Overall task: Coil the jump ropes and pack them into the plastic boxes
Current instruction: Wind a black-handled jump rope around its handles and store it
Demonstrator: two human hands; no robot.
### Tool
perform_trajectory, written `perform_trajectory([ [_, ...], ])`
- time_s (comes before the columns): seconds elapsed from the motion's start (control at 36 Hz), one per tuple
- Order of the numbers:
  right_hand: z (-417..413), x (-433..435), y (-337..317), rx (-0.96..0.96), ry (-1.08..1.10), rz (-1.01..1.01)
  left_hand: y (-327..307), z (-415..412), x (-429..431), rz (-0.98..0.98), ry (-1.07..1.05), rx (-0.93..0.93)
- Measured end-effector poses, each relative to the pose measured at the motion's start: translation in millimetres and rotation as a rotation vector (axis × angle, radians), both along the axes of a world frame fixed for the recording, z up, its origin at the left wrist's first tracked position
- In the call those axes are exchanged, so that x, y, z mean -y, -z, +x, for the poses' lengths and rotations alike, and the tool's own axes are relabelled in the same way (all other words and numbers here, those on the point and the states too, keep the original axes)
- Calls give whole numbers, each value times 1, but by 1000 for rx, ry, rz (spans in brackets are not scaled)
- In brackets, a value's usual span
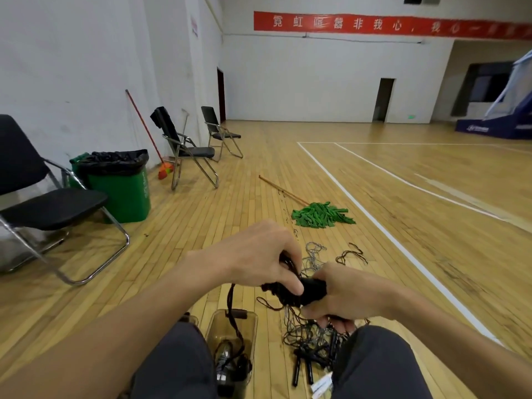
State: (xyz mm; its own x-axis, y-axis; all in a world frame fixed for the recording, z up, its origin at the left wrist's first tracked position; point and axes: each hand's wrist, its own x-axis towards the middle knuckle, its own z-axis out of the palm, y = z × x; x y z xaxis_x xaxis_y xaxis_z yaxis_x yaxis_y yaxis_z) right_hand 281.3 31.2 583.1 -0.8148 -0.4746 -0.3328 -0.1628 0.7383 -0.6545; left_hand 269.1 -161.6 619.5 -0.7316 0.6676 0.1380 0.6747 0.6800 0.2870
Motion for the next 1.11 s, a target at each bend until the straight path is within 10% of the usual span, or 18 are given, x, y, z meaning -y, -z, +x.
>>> perform_trajectory([
  [1.11, 28, -6, -20, 61, -226, -256, 50, -16, 11, 665, 200, 913],
])
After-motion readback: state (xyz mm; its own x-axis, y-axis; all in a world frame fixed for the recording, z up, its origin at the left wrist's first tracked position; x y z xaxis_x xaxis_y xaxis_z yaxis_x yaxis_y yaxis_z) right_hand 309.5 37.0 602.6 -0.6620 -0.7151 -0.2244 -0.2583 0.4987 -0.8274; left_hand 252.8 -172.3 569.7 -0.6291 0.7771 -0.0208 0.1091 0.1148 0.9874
